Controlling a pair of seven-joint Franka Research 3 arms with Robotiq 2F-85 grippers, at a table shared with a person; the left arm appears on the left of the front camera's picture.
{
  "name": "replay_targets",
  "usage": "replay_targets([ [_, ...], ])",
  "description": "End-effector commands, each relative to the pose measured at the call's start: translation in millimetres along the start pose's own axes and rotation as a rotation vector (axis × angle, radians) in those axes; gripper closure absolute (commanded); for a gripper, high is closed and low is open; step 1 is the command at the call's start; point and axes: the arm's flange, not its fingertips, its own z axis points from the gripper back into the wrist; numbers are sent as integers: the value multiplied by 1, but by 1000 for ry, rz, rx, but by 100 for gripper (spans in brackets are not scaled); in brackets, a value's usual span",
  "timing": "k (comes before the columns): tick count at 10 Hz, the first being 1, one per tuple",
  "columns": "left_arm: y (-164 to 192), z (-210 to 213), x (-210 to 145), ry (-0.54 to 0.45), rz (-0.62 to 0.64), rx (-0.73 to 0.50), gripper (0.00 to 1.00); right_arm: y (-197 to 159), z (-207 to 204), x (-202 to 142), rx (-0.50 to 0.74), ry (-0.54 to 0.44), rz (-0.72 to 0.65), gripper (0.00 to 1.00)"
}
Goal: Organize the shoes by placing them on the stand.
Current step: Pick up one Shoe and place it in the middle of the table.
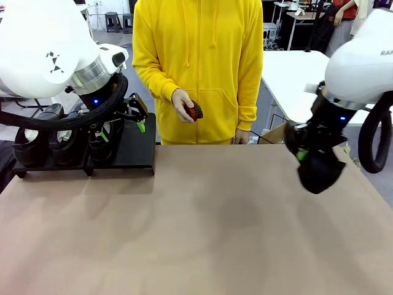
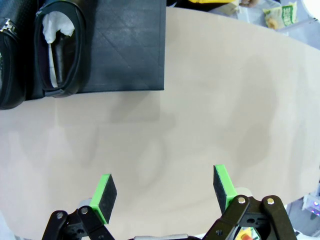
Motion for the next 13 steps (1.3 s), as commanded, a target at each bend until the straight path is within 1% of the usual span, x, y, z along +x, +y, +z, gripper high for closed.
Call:
replay_targets([
  [1,1,2,1,-3,-4,14,0,61,-14,-46,16,-40,31,100],
  [2,1,2,1,-3,-4,14,0,90,-23,-57,21,-7,26,100],
  [3,1,2,1,-3,-4,14,0,112,-34,-60,10,47,12,100],
  [4,1,2,1,-3,-4,14,0,131,-44,-63,13,122,16,100],
  [5,1,2,1,-3,-4,14,0,130,-47,-63,-22,72,65,100],
  [6,1,2,1,-3,-4,14,0,124,-40,-85,-8,66,54,100],
  [7,1,2,1,-3,-4,14,0,124,-40,-85,-8,66,54,100],
  [8,1,2,1,-3,-4,14,0,131,-60,-82,-17,105,62,100],
  [9,1,2,1,-3,-4,14,0,111,-74,-66,26,211,-6,100],
  [10,1,2,1,-3,-4,14,0,112,-86,-68,71,215,-39,100],
  [11,1,2,1,-3,-4,14,0,122,-94,-73,96,218,-34,100],
  [13,1,2,1,-3,-4,14,0,148,-116,-79,105,209,-17,100],
])
